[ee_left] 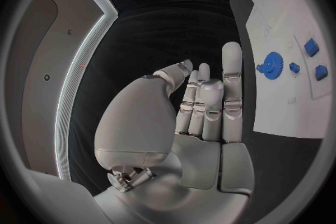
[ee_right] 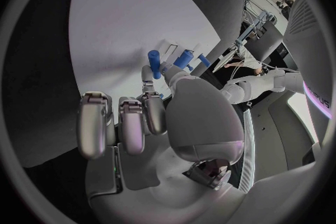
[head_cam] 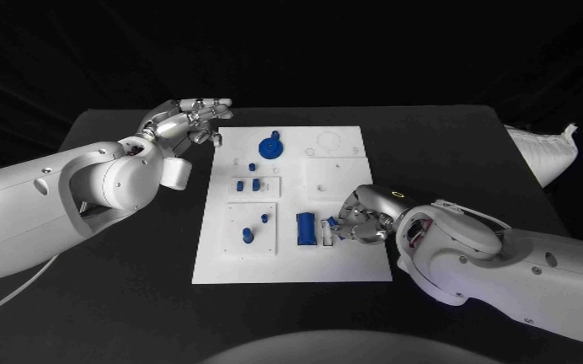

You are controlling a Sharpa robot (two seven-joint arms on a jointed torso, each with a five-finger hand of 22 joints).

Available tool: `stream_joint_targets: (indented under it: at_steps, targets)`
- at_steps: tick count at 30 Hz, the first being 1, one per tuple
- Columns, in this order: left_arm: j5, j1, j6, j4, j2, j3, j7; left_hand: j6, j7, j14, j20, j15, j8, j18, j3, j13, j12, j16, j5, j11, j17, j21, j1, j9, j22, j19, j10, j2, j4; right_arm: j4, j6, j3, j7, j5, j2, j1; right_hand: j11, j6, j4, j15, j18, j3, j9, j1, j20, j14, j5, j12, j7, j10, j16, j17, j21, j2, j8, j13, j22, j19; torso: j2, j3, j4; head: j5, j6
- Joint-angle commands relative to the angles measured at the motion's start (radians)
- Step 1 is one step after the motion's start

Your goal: Assemble the parts on the task board

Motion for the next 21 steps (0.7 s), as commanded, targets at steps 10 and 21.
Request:
stream_joint_targets:
  at_steps: [10,21]
  targets:
    - [-0.007,0.001,0.017,0.005,-0.002,0.000,0.003,-0.007,0.002,-0.005,0.000,0.000,0.004,0.015,0.001,0.001,0.004,-0.005,0.005,-0.001,-0.001,-0.006,0.000,0.000,-0.001,-0.008,-0.006,0.013,-0.004,-0.002,-0.028,0.000,-0.013,0.096,0.015,-0.001,0.003,0.016,0.002,-0.004,-0.010,-0.003,0.002,-0.015,-0.008,0.104,0.016,-0.007,-0.005,0.020,0.003,0.255,0.000,-0.002,-0.007,0.130,0.022,0.030,0.000,0.0011,0.0001,0.003,-0.001]
    - [-0.007,0.001,0.016,0.005,-0.002,0.000,0.005,-0.007,0.002,-0.005,0.000,0.000,0.004,0.015,0.001,0.001,0.004,-0.005,0.005,-0.001,-0.001,-0.006,0.000,0.000,-0.001,-0.008,-0.006,0.013,-0.004,-0.004,0.016,0.000,-0.017,0.114,0.017,-0.001,0.004,0.021,0.016,-0.003,-0.010,-0.016,0.003,-0.039,-0.007,0.105,0.019,-0.004,-0.005,0.022,0.004,0.257,0.001,-0.001,-0.009,0.133,0.025,0.031,0.000,0.0015,-0.0006,0.001,-0.002]
